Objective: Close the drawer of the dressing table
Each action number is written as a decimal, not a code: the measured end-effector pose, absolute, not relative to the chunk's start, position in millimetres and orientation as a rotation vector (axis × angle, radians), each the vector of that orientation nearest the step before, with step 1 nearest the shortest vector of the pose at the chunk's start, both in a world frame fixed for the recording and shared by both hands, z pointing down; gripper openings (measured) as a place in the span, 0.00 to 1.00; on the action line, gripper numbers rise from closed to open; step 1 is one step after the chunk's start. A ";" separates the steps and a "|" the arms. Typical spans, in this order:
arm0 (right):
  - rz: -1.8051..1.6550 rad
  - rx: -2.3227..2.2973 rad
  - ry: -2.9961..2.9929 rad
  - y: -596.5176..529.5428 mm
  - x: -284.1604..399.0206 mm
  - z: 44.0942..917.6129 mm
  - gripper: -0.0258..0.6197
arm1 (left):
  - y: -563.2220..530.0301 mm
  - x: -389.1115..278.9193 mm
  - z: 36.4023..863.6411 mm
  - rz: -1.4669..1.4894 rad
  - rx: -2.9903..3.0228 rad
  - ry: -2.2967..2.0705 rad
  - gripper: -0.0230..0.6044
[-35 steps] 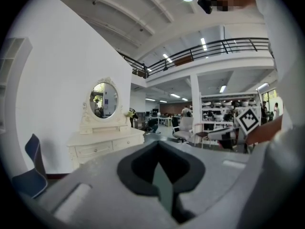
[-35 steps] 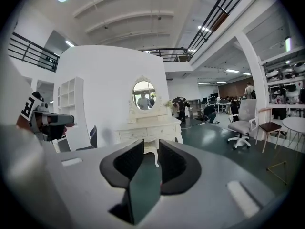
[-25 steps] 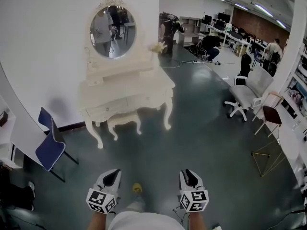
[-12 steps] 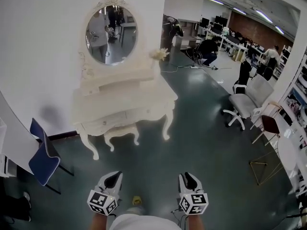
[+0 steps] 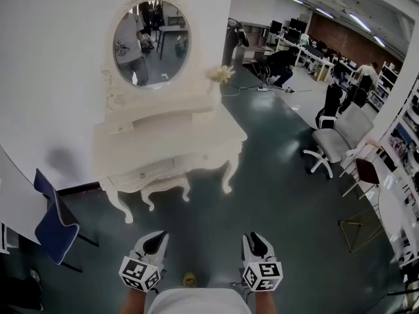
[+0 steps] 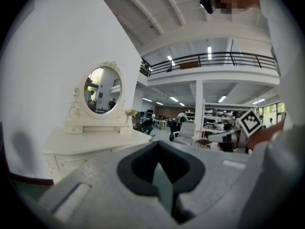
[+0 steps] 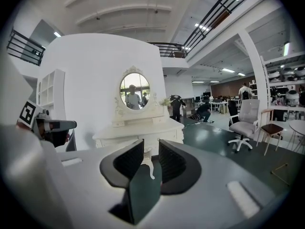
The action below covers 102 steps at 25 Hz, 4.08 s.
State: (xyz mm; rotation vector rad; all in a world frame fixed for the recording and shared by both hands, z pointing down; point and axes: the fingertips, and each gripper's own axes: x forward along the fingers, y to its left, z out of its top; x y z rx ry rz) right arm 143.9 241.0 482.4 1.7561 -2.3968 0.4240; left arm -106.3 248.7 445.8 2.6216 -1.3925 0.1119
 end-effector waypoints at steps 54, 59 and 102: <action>0.473 1.388 -2.547 -324.0 127.7 497.9 0.17 | -254.4 -85.6 464.0 0.154 2.445 -1.601 0.03; 0.492 1.385 -2.537 -345.6 116.8 497.8 0.17 | -269.9 -103.5 466.0 0.128 2.395 -1.612 0.03; 0.546 1.315 -2.411 -552.9 29.2 609.7 0.17 | -478.9 -170.4 573.1 0.248 2.308 -1.464 0.03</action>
